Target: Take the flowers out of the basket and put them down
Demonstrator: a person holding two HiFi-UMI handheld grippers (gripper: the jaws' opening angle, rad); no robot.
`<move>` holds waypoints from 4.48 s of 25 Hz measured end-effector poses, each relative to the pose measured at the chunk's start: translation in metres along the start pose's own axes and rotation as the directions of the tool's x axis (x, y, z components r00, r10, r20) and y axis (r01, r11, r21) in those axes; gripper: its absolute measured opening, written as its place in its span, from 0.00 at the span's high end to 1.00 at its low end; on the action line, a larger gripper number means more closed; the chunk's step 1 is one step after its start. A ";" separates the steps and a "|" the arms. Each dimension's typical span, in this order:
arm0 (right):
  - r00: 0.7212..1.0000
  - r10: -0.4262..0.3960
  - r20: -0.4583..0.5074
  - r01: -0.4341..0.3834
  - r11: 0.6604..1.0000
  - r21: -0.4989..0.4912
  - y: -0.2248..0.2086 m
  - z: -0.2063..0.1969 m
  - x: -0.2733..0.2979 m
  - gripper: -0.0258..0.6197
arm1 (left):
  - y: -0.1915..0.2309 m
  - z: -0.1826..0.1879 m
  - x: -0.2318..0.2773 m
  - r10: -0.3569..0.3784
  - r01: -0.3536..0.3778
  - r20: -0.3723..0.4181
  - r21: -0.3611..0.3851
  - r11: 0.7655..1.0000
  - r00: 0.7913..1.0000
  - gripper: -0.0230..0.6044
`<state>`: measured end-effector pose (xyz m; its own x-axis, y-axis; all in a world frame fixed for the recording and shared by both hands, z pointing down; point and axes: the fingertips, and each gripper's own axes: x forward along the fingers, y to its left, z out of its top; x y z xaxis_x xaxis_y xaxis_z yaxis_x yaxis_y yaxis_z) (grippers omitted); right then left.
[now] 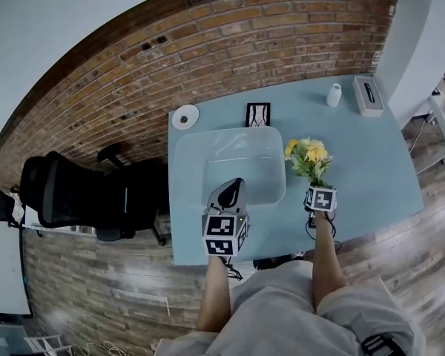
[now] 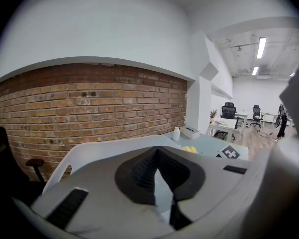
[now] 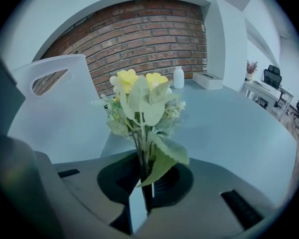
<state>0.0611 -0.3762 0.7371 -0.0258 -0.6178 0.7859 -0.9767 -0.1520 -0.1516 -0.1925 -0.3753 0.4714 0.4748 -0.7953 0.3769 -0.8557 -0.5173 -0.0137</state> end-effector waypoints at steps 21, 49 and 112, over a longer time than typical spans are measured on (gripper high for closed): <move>0.993 0.093 -0.078 -0.095 0.995 -0.019 0.003 -0.034 -0.031 0.49 | -0.010 -0.011 -0.011 -0.040 0.042 0.030 -0.047 0.998 0.999 0.93; 0.919 0.336 0.207 -0.287 0.929 -0.233 0.076 -0.036 -0.143 0.81 | -0.051 -0.114 -0.114 0.151 -0.144 0.000 -0.309 0.940 0.989 0.93; 0.852 0.466 0.238 -0.370 0.858 -0.355 0.024 -0.132 -0.211 0.96 | -0.189 -0.185 -0.115 0.221 -0.241 -0.103 -0.271 0.932 0.970 0.93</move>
<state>0.0152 -0.1474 0.6474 -0.4265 -0.7809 0.4563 -0.9044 0.3725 -0.2079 -0.1237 -0.1280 0.6023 0.2507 -0.8531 0.4577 -0.9675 -0.2051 0.1475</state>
